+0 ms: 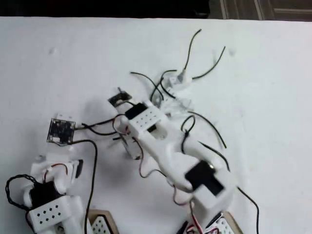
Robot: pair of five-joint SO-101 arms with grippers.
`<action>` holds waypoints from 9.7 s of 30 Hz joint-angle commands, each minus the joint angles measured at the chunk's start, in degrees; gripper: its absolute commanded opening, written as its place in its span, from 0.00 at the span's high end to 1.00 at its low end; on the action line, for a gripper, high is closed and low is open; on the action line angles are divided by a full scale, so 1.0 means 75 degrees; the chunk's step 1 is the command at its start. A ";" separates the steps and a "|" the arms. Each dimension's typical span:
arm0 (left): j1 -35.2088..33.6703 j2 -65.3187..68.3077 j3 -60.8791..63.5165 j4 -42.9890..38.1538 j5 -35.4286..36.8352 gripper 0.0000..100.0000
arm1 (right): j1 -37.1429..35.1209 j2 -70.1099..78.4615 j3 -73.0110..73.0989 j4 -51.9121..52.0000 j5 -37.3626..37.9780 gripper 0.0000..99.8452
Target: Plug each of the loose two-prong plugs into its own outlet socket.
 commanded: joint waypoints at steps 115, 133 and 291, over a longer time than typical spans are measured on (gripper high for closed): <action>-0.0006 -0.0076 -0.0035 -0.0141 0.0105 0.72 | 0.2901 -0.4296 0.3059 -0.4026 0.5720 0.84; -0.0006 -0.0076 -0.0035 -0.0141 0.0117 0.72 | 0.4120 0.0076 -0.0844 -0.2854 0.5240 0.70; -0.0006 -0.0076 -0.0328 -0.0410 0.0399 0.72 | 0.2796 -0.5996 0.1618 0.2198 0.4489 0.98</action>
